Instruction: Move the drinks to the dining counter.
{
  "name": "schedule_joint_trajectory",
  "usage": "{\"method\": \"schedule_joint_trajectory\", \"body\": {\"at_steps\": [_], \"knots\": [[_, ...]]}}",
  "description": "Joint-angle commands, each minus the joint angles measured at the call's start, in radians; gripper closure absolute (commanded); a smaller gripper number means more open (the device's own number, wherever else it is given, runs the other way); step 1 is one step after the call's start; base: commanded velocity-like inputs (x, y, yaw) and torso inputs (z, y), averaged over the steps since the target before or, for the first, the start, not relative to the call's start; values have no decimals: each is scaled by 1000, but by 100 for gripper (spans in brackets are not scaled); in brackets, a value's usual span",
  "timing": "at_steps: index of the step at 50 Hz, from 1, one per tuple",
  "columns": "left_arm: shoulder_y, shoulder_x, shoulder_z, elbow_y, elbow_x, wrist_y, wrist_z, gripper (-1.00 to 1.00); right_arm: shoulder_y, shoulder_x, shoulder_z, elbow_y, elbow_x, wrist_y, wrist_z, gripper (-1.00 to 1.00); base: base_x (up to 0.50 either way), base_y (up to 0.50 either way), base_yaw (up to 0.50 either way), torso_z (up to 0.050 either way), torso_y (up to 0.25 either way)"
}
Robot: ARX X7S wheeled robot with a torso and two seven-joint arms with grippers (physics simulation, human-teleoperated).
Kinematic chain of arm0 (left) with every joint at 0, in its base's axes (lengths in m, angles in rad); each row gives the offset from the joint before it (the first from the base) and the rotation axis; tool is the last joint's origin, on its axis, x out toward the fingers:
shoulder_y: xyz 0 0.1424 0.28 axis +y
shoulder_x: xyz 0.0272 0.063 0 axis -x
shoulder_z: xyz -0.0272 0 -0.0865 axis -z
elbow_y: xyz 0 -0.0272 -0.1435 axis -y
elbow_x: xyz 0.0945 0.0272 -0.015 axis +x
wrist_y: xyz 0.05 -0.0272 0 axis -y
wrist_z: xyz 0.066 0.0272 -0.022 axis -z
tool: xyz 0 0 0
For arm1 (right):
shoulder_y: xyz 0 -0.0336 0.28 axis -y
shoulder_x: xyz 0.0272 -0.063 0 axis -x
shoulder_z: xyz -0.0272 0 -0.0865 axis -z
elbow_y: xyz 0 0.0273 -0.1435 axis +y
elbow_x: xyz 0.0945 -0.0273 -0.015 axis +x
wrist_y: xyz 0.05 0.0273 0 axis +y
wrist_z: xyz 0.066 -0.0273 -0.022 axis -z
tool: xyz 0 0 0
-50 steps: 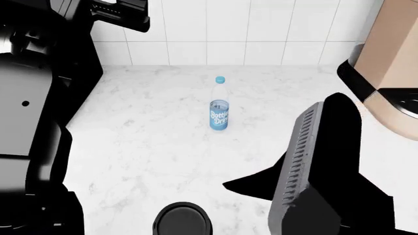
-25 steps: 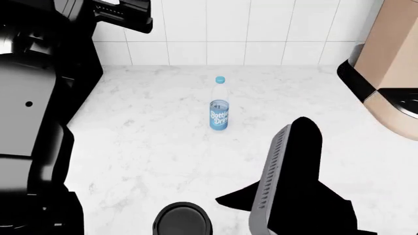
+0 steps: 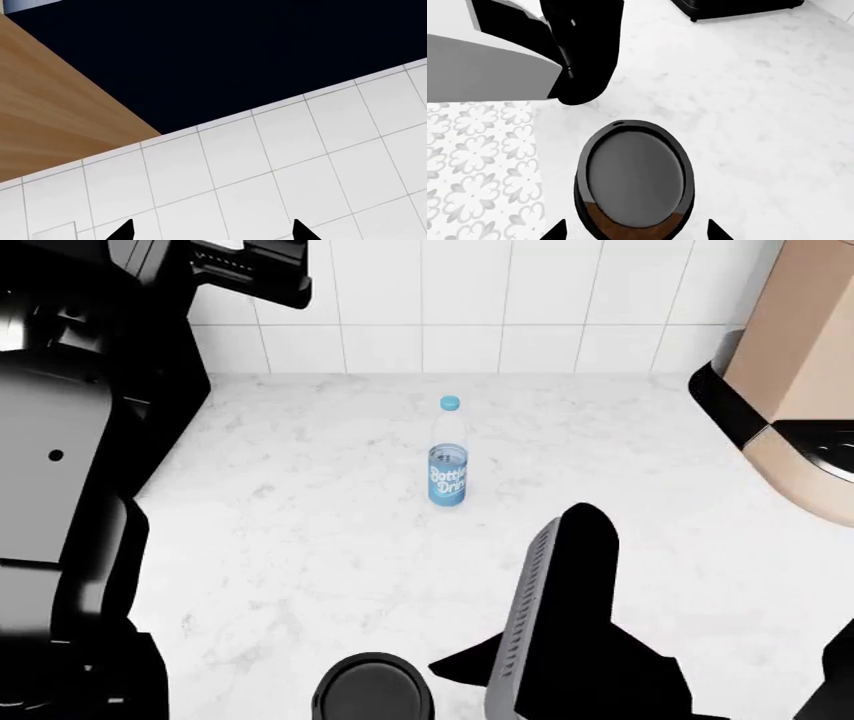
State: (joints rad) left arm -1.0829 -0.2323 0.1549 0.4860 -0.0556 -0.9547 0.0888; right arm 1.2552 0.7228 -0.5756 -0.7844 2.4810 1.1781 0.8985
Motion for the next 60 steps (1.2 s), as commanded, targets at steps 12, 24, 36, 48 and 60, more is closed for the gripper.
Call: {"method": "schedule_joint_trajectory", "body": {"at_steps": [12,24,36,48,60], "knots": [[13,-12,-6,29,-12,-12,-5,-100,-44,-15,-10,16,-54,35,-34,-100,0,0,0,0,0],[12,-16,-1,43,-18,-17,-5,-100,-80,-76,-1,64,-128,88,-102,-100,0,0,0,0,0],[11,-19,-1,47,-24,-19,-8,-100,-107,-67,42,109,-184,138,-164,-100,0,0,0,0,0],[20,-28,0,58,-27,-18,-11,-100,-98,-89,76,117,-257,189,-207,100,0,0,0,0,0],[34,-29,4,58,-30,-5,-17,-100,-93,-62,70,90,-240,158,-186,100,0,0,0,0,0]]}}
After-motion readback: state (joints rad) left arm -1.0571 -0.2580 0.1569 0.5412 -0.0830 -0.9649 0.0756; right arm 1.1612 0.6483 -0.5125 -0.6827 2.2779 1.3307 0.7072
